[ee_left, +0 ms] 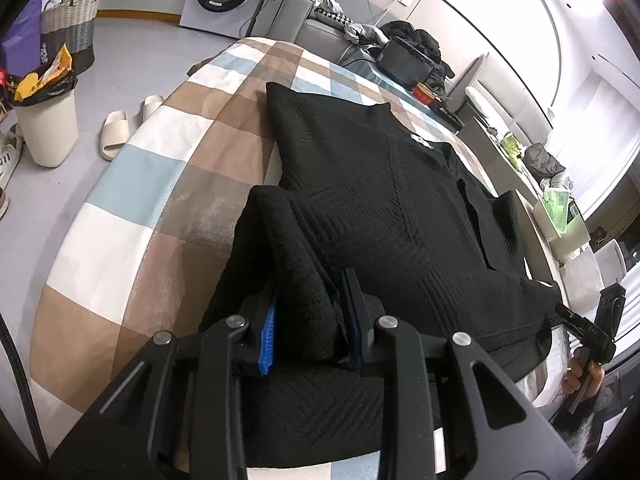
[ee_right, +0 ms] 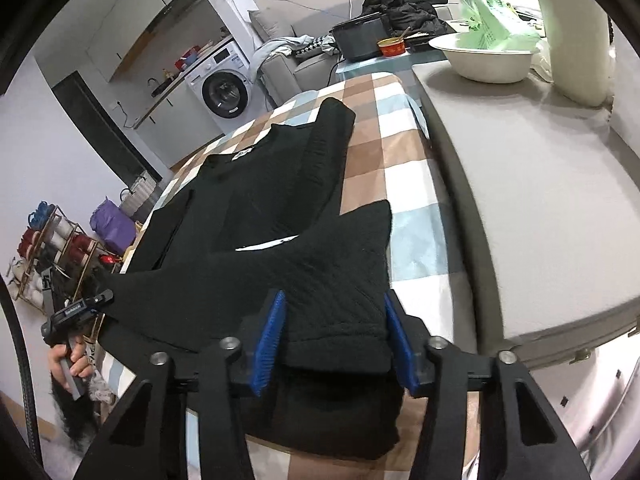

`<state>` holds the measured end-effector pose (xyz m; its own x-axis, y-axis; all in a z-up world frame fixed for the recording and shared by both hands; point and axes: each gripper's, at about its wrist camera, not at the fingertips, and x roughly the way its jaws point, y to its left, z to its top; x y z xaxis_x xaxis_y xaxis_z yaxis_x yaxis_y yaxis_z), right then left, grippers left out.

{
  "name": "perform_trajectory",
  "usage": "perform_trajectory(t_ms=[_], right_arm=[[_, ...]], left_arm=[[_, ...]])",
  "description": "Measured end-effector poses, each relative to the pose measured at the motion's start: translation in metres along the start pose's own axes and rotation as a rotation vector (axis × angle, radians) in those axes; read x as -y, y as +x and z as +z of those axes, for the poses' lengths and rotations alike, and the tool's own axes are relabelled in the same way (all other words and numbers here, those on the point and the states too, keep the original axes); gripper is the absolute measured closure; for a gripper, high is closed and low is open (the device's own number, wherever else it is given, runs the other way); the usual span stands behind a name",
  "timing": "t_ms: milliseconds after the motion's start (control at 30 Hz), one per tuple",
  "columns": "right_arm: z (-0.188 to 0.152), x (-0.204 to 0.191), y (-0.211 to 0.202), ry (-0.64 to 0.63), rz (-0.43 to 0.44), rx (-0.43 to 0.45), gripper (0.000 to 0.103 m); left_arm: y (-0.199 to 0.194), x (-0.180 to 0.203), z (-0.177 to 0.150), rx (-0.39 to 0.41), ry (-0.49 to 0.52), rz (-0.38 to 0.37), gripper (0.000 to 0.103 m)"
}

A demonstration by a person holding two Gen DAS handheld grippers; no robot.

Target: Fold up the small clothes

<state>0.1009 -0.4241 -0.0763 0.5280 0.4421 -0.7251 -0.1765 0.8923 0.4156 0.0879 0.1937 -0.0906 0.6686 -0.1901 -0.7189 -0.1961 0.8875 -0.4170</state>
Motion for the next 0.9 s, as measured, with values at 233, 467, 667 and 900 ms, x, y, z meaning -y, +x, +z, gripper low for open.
perform_trajectory(t_ms=[233,467,667,900], right_arm=[[-0.002,-0.006,-0.011,-0.001,0.057,0.008,0.056],[-0.003,0.004,0.009,0.066,0.059,-0.035,0.080],[-0.004,-0.007,-0.005,0.031,0.104,0.062,0.096],[0.015,-0.022,-0.039,0.062,0.199,0.258,0.096]], left_arm=[[-0.003,0.000,-0.001,0.003,0.005,-0.003,0.083],[0.010,-0.005,0.002,-0.021,-0.032,-0.004,0.082],[-0.016,0.003,0.003,0.069,0.003,-0.023,0.098],[-0.059,0.015,0.032,0.227,-0.001,-0.092,0.099]])
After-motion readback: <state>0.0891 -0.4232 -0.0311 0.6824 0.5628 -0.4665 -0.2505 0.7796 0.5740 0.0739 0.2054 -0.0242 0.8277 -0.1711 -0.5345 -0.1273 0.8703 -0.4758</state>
